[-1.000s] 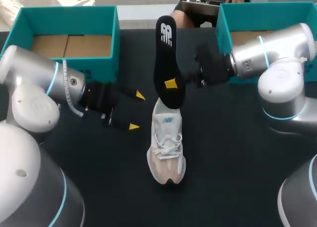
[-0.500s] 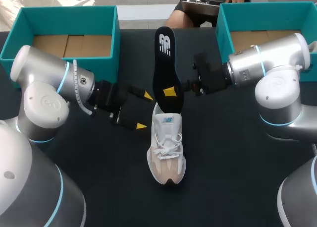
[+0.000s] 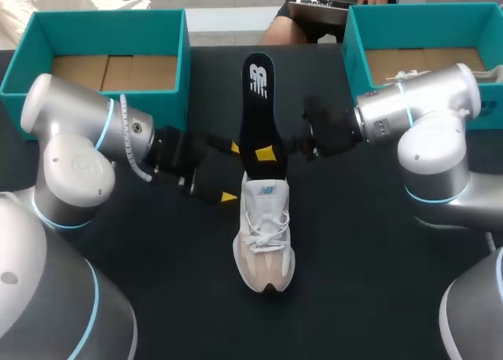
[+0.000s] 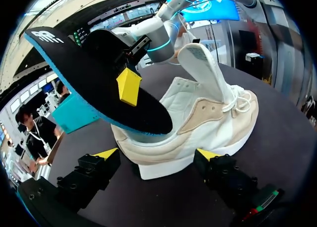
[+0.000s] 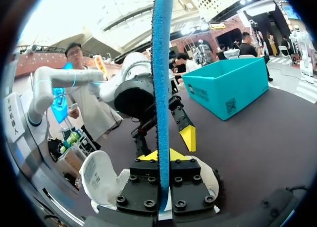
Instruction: Take the shoe out of the shoebox, open the shoe tongue, remove and reinsert the insole, then place the shoe into the shoebox
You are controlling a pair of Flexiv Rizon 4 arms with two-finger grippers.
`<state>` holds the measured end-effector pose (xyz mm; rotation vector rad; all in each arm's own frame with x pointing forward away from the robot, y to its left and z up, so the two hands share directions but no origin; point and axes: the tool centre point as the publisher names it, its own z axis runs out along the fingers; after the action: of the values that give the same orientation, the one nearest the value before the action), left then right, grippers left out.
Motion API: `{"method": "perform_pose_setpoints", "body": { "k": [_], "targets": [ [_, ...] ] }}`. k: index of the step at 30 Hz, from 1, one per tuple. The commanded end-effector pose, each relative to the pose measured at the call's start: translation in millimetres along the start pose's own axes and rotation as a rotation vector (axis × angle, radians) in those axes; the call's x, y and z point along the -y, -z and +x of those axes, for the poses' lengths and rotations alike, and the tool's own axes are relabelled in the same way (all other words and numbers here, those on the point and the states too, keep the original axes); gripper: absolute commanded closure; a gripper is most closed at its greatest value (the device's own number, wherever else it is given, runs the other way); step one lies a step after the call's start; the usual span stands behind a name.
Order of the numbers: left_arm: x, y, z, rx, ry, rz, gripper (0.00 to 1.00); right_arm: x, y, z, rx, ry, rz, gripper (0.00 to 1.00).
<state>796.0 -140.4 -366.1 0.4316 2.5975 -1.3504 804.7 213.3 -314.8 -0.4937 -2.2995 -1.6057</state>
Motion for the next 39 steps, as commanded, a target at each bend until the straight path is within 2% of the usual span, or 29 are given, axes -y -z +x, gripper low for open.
{"method": "perform_pose_setpoints", "body": {
  "k": [1, 24, 30, 32, 33, 34, 39],
  "targets": [
    [1, -2, 0.2, 0.001, 0.000, -0.004, 0.00, 9.4, -6, -4.7, -0.017, -0.019, -0.008, 1.00],
    [1, -2, 0.2, 0.001, 0.000, -0.004, 0.00, 63.1, -29, 12.4, -0.066, -0.189, -0.001, 1.00],
    [1, -2, 0.2, 0.001, 0.000, -0.004, 0.00, 59.7, -27, 13.9, -0.043, -0.184, -0.011, 1.00],
    [1, -2, 0.2, 0.001, 0.000, -0.004, 0.00, 53.8, -24, 13.9, -0.035, -0.167, -0.010, 0.80],
    [1, -2, 0.2, 0.001, 0.000, -0.004, 0.00, 52.1, -24, 13.8, -0.032, -0.163, -0.009, 0.76],
    [1, -2, 0.2, 0.001, 0.000, -0.004, 0.00, 49.1, -22, 13.6, -0.029, -0.155, -0.005, 0.67],
    [1, -2, 0.2, 0.001, 0.000, -0.004, 0.00, 40.7, -20, 13.5, -0.016, -0.133, 0.000, 0.67]
  ]
}}
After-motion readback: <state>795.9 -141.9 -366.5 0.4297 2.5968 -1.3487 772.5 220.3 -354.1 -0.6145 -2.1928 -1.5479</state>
